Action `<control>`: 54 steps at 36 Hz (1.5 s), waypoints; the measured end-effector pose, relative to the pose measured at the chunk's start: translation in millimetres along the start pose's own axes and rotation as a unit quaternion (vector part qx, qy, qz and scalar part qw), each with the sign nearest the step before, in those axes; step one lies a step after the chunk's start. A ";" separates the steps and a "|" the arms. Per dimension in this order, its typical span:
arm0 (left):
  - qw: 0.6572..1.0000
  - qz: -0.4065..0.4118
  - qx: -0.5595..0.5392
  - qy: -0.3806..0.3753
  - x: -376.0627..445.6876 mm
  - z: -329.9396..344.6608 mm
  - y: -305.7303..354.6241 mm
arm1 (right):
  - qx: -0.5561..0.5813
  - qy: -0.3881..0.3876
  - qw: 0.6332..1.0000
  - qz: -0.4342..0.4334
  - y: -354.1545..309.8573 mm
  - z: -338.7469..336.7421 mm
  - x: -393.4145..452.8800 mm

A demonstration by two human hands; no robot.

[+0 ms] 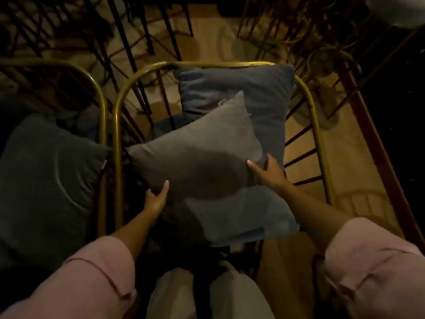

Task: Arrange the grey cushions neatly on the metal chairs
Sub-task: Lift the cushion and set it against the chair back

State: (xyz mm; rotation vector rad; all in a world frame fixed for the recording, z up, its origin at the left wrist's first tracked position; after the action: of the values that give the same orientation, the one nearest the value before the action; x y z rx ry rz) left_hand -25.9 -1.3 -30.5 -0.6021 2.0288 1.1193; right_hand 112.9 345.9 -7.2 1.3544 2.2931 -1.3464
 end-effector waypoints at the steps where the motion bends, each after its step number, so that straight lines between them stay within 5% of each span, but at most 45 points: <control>1: 0.999 -0.011 -0.040 0.012 1.5 5.3 -0.5 | 0.019 0.001 1.000 0.004 7.0 3.6 7.1; 11: 0.954 -0.116 -0.268 -0.065 53.1 14.5 -46.1 | 0.130 -0.002 0.991 0.007 -1.6 8.7 -8.7; 25: 0.950 0.022 -0.312 -0.007 -18.0 -29.4 58.7 | 0.233 -0.004 0.972 0.025 -52.1 -35.0 -35.9; 32: 0.932 0.168 -0.321 -0.005 -66.1 -83.7 166.3 | 0.254 0.035 0.966 -0.034 -148.1 -83.6 -57.1; 38: 0.920 0.214 -0.328 -0.010 -96.3 -165.7 212.3 | 0.248 0.063 0.962 -0.091 -253.0 -94.1 -86.2; 45: 0.918 0.215 -0.333 0.000 -110.9 -292.8 199.7 | 0.256 0.001 0.955 -0.152 -350.3 -23.5 -121.5; 54: 0.937 0.186 -0.279 0.100 -97.2 -454.3 126.7 | 0.177 -0.121 0.957 -0.195 -429.4 137.6 -157.6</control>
State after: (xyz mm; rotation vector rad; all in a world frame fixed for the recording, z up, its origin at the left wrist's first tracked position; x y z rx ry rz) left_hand -221.5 -321.2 271.7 -0.6374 2.0428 1.9689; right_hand -163.4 63.3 261.1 0.7643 2.3014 -1.9973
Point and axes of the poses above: each hand's wrist, its own x-axis towards the middle knuckle, its own z-axis out of the palm, y = z × x, the point moved 4 cm from there along x, towards the middle knuckle, and after that the axes turned 2 degrees about -z, right-handed, at the moved point
